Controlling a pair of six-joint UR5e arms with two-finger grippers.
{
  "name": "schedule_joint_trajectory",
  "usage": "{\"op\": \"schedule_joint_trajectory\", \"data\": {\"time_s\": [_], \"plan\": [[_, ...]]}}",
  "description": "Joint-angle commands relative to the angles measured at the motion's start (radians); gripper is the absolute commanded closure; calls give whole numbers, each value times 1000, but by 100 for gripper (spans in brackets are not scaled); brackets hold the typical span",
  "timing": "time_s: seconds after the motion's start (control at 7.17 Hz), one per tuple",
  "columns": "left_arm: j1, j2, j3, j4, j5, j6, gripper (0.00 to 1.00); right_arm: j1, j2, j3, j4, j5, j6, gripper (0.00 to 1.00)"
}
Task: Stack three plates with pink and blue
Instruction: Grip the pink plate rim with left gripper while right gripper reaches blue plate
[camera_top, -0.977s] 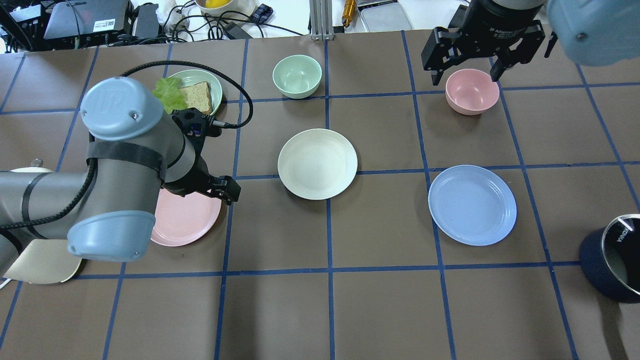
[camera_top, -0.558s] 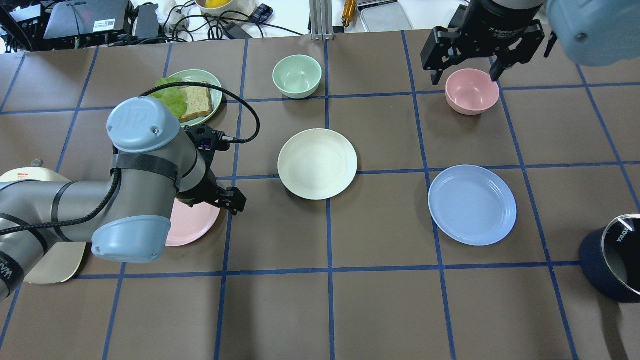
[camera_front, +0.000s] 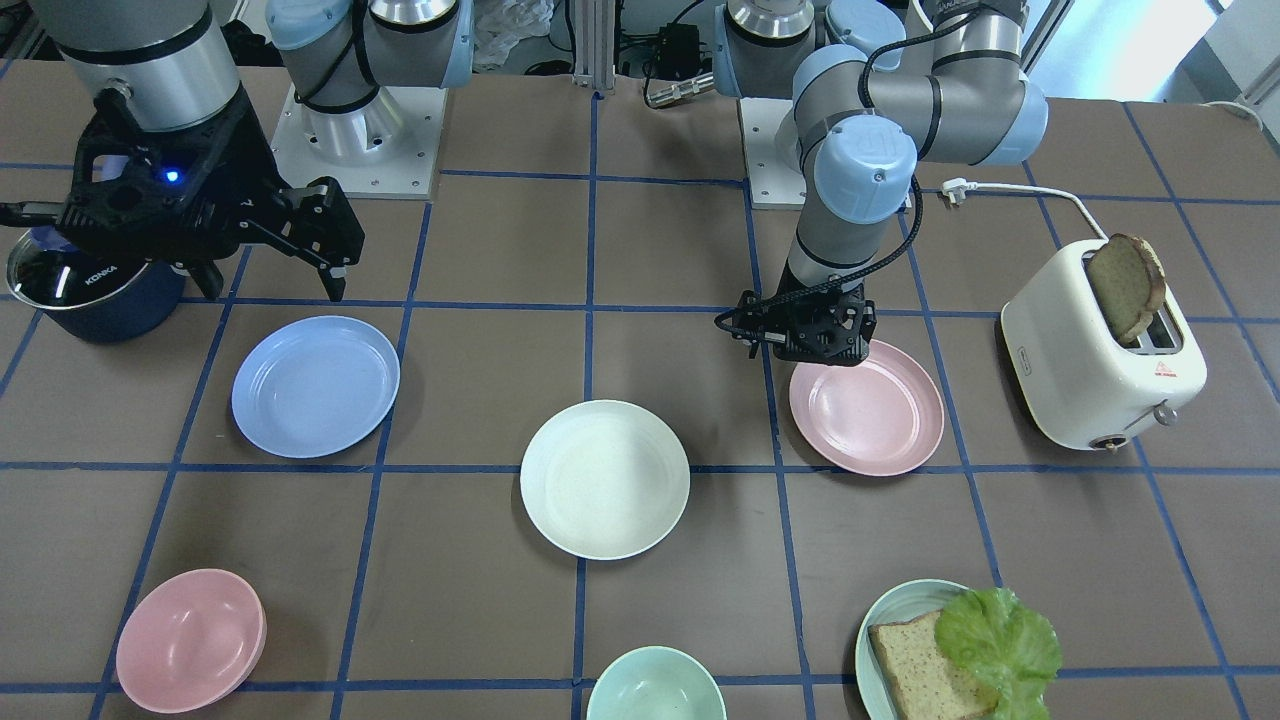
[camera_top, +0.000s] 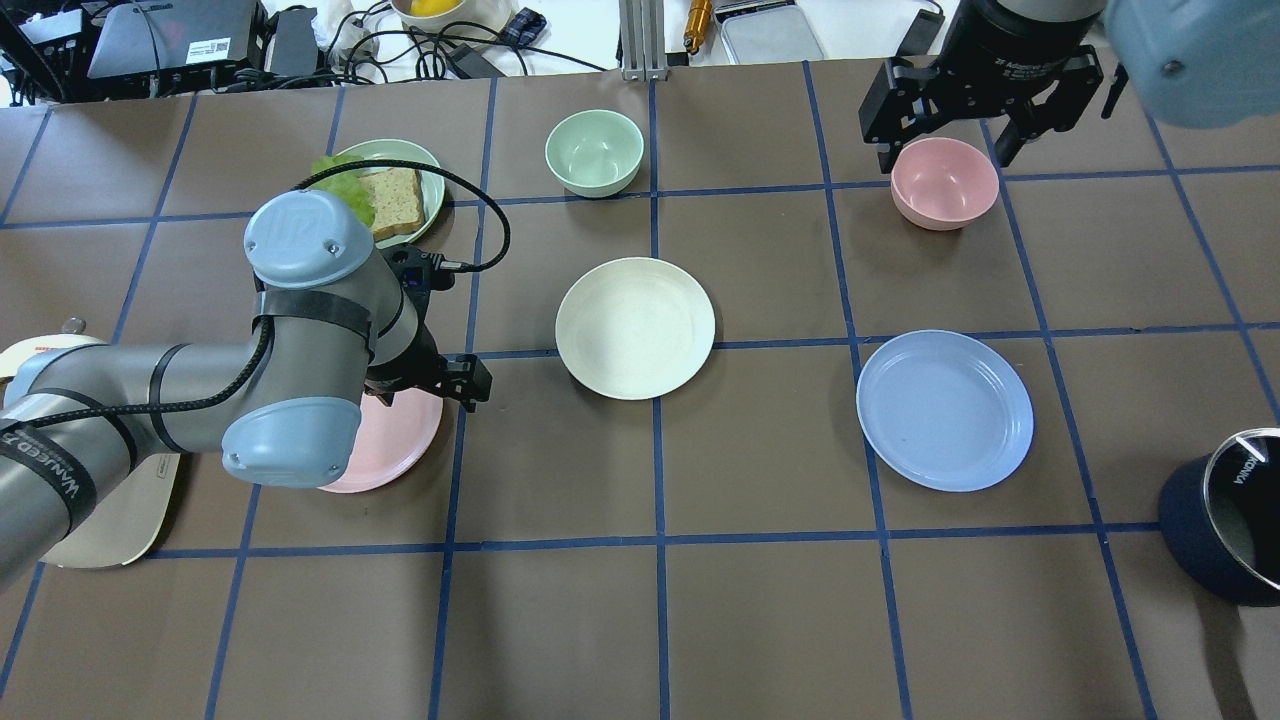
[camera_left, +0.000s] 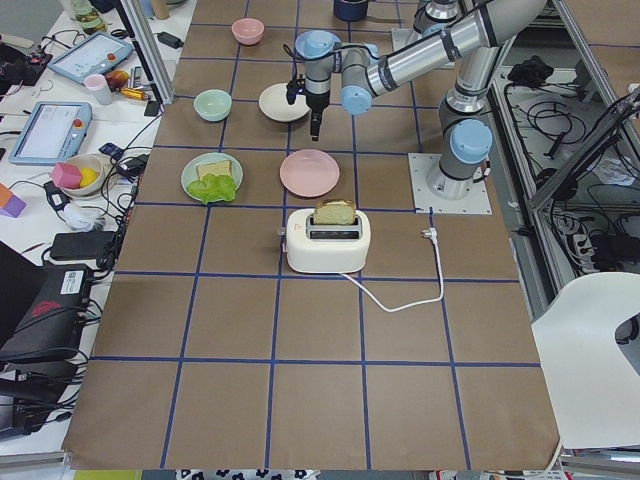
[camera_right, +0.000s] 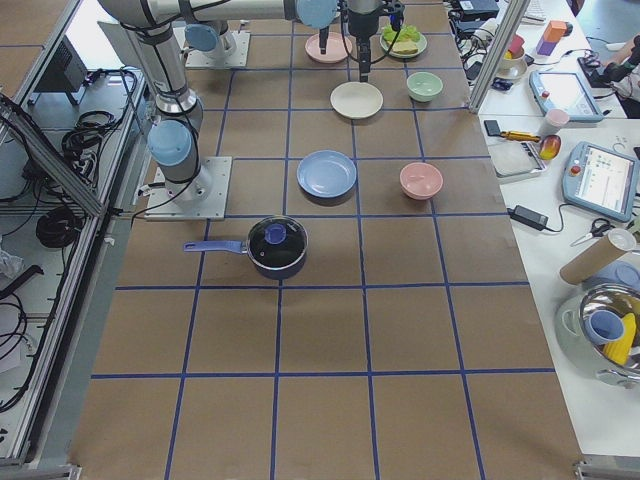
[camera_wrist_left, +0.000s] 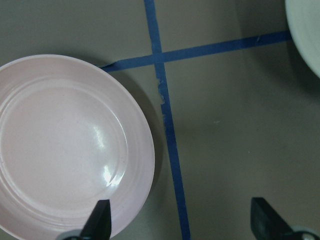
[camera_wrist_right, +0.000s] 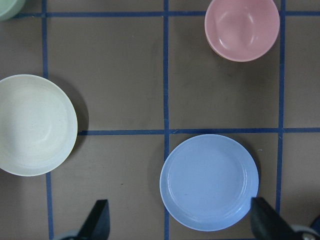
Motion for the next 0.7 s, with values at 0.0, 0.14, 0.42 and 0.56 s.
{"op": "schedule_joint_trajectory", "data": {"time_s": [0.0, 0.14, 0.42, 0.56], "plan": [[6, -43, 0, 43, 0, -54, 4, -124, -4, 111, -8, 2, -63, 0], [6, -62, 0, 47, 1, -53, 4, -153, -5, 150, -11, 0, -74, 0], [6, -95, -1, 79, 9, -52, 10, -227, 10, 170, -7, -6, -130, 0], [6, -109, -4, 90, 9, -50, 18, -291, 11, 219, -19, 0, -188, 0]]}}
